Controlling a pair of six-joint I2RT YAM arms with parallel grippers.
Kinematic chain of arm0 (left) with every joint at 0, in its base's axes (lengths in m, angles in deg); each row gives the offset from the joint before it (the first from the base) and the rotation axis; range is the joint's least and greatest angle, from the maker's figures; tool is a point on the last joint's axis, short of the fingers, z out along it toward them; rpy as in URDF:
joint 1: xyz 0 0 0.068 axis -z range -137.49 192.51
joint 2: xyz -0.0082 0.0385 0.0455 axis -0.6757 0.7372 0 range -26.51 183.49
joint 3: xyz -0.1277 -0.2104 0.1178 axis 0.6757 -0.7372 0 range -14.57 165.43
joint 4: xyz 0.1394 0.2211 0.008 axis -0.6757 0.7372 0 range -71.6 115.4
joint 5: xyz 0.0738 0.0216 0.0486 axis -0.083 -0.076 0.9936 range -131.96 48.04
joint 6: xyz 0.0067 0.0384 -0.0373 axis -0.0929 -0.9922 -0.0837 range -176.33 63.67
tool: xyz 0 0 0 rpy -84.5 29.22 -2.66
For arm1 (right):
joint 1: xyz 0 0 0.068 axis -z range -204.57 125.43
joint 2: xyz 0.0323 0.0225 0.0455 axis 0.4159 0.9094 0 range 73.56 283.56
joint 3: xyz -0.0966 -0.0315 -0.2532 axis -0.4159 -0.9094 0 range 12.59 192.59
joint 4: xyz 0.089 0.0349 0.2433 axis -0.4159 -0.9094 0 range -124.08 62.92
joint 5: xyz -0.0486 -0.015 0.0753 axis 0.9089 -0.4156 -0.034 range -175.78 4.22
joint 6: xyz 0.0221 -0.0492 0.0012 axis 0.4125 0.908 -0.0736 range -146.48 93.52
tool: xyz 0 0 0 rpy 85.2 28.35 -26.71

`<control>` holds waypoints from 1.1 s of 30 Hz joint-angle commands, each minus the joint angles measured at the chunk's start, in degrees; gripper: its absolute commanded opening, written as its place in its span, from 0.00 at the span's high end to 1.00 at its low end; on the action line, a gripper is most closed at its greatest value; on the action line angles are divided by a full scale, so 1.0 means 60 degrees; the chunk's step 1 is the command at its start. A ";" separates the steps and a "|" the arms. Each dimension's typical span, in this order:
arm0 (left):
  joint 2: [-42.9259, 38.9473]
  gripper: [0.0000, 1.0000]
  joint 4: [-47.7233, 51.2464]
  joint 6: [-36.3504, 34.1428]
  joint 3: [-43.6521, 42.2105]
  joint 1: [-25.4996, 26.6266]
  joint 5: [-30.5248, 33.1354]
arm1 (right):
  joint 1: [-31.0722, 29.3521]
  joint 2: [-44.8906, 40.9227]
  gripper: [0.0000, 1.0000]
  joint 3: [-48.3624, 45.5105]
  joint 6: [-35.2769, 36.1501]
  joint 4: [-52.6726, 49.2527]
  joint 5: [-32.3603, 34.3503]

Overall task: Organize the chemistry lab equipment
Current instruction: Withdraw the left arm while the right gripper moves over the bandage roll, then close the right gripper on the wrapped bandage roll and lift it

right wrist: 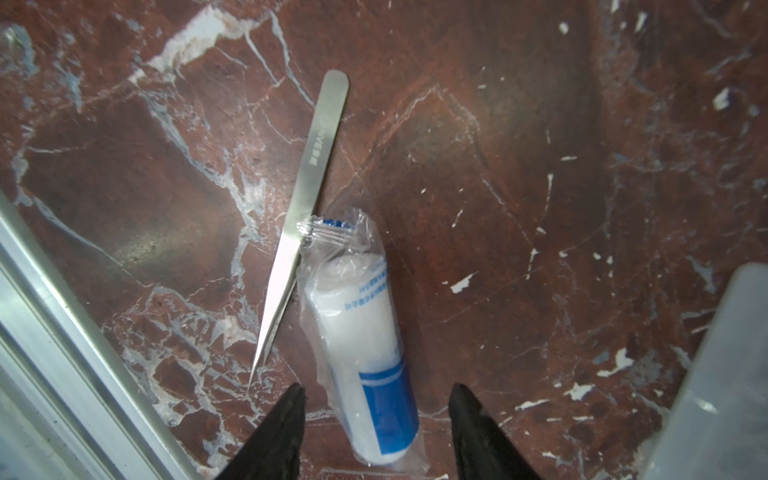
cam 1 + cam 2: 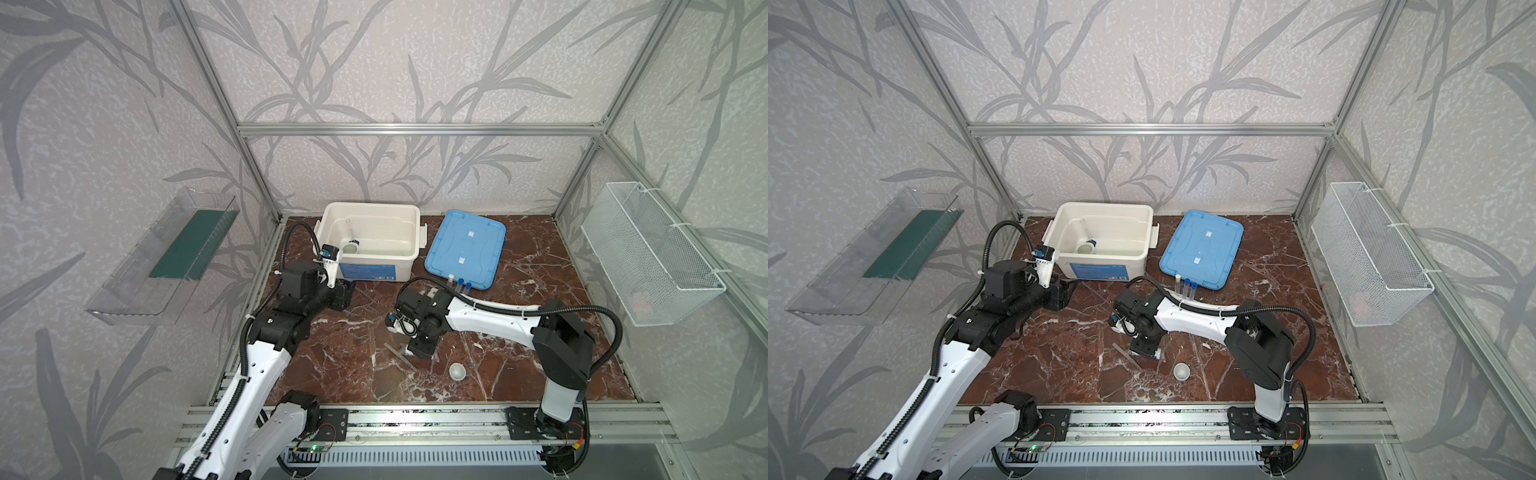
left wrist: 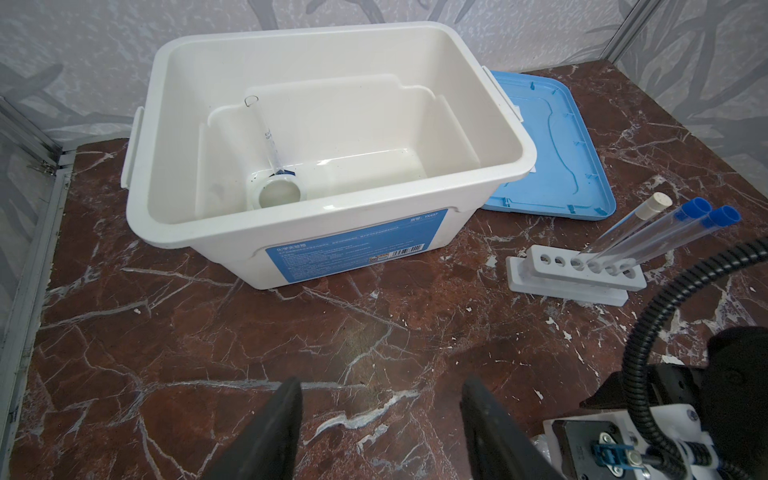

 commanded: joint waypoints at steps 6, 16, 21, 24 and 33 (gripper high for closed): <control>-0.0028 0.38 -0.0160 0.0027 -0.0122 -0.0065 0.0138 | -0.0020 0.0384 0.45 0.0046 0.0016 0.0181 -0.0094; -0.0020 0.38 -0.0151 -0.0002 -0.0142 -0.0078 0.0139 | -0.0034 0.0541 0.48 -0.0285 -0.0116 0.0539 -0.0253; -0.0024 0.37 -0.0145 -0.0002 -0.0135 -0.0085 0.0123 | -0.0070 0.0710 0.50 -0.0354 -0.0205 0.0603 -0.0394; -0.0014 0.37 -0.0169 -0.0009 -0.0138 -0.0094 0.0123 | -0.0093 0.0751 0.50 -0.0388 -0.0234 0.0685 -0.0409; -0.0005 0.37 -0.0145 -0.0018 -0.0139 -0.0086 0.0108 | -0.0093 0.0813 0.61 -0.0429 -0.0323 0.0772 -0.0336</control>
